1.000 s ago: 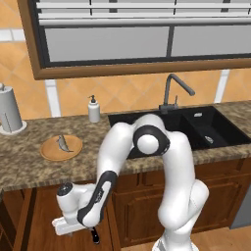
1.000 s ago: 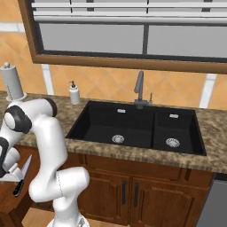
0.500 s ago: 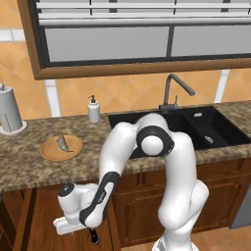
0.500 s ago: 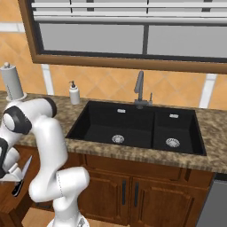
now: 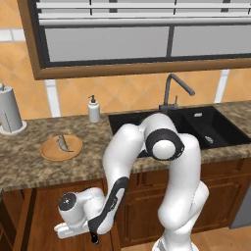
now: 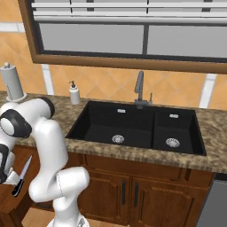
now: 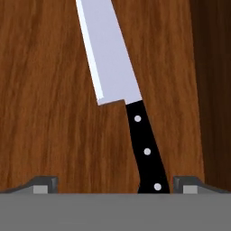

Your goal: Pick up the knife from the drawer and place it on the cutting board. Then place the meat from the plate to the cutting board.

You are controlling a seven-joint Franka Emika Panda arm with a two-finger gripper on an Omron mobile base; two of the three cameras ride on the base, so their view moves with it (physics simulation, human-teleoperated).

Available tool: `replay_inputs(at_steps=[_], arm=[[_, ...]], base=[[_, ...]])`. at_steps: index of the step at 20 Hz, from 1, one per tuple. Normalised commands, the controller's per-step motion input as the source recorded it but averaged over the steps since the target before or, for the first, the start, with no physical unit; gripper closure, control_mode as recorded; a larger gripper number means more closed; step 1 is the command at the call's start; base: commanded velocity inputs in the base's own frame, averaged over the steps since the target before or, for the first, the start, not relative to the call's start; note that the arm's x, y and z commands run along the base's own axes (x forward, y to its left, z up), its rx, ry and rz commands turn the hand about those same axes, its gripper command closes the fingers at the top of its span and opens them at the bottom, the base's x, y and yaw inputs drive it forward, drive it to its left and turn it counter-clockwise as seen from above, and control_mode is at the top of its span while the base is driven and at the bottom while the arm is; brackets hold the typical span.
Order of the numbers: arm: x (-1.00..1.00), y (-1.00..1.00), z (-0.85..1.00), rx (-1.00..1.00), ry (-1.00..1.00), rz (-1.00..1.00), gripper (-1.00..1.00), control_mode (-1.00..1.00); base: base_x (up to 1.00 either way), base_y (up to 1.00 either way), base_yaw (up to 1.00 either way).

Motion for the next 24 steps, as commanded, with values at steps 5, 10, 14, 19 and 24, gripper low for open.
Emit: replay_inputs(at_steps=[5,10,14,19,24], arm=[[0.29,-0.26,0.0,0.0,0.0,0.0,-1.0,-1.0],[0.21,-0.06,-0.17,0.0,0.03,0.0,-1.0,-1.0],[0.04,0.0,-0.35,0.0,0.0,0.0,-1.0,-1.0],[-0.05,0.0,-0.31,0.0,0.0,0.0,-1.0,-1.0],[-0.05,0.01,-0.15,0.0,0.0,0.0,-1.0,-1.0]], base=[[0.0,0.0,0.0],[0.0,0.0,0.0],[0.0,0.0,0.0],[0.0,0.0,0.0],[0.0,0.0,0.0]])
